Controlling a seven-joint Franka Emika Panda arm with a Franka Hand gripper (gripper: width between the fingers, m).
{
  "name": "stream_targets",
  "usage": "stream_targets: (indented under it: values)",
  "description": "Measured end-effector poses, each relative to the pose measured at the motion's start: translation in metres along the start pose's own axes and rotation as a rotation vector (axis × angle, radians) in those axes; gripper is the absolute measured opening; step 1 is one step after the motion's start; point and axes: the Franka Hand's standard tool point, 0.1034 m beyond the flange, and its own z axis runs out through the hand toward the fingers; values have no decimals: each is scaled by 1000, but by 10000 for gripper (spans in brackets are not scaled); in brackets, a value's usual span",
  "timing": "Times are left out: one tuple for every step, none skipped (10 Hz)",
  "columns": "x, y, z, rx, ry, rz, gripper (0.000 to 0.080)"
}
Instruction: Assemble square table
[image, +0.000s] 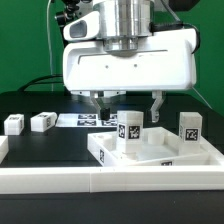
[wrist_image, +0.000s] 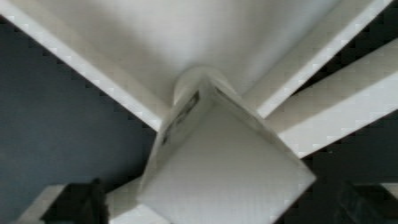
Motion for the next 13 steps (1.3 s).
stream_targets:
  values:
    - [-1,0,0,-2,-1,-75,649]
    - [-3,-1,2,-3,-4,-148,649]
    - [-5,-2,2,-4,-7,-217,649]
    - [-6,-3,3,-4,-8,-267,649]
    - [-7,-3,3,-4,-10,-317,649]
    - [-8,-3,4,-4,-11,-399,649]
    - [-8,-3,4,-4,-12,-449,649]
    - [-8,-3,4,-7,-12,-490,649]
    - [-7,-2,4,-13,-12,-564,649]
    - [-7,-2,4,-13,-13,-579,649]
    - [-8,-2,4,-13,-13,-579,636]
    - [-8,-2,4,-13,-13,-579,462]
    - [-8,-2,4,-13,-13,-579,462]
